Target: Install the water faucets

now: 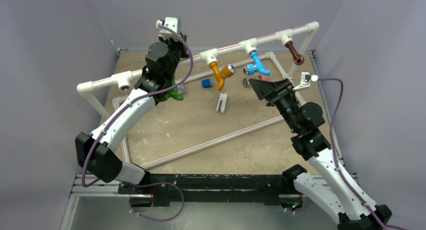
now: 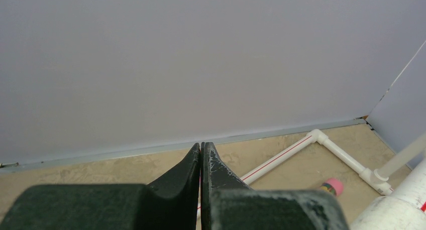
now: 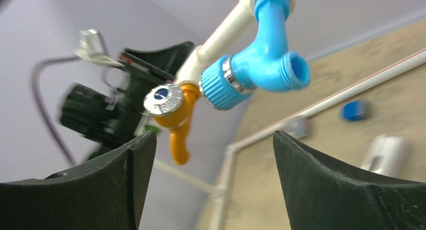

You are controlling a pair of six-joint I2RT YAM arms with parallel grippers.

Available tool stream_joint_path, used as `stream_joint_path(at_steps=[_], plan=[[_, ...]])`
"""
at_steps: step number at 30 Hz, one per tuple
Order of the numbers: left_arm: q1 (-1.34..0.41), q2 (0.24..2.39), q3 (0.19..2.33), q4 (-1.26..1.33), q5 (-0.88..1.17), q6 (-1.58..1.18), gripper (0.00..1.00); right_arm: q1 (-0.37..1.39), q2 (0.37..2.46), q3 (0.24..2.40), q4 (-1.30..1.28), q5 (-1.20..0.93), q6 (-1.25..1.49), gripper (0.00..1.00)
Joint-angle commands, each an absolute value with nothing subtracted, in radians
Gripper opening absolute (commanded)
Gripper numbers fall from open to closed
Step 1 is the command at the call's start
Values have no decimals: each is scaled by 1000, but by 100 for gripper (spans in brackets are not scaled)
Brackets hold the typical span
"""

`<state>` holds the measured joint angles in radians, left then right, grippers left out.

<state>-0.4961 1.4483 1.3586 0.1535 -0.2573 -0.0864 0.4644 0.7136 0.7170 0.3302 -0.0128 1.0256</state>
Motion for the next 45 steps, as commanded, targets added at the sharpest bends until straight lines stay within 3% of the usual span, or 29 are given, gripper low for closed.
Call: stream_joint_path(at_steps=[1,10,22,32,41,45], plan=[[-536,1539,1247,-168,-198,-36,0,462,710,828,159,33,526,86],[-536,1541,1250,-170,-201,-34,0,462,652,869,42,59,-381,83],[-536,1543,1250,-172,-193,-34,0,516,656,795,197,74,-1035,87],[-536,1541,1250,-172,-192,-34,0,569,764,781,423,64,-1355,89],[-535,1542,1250,-172,-192,-32,0,611,893,815,503,61,-1436,90],[-536,1542,1250,-171,-193,-29,0,619,933,828,530,71,-1441,85]])
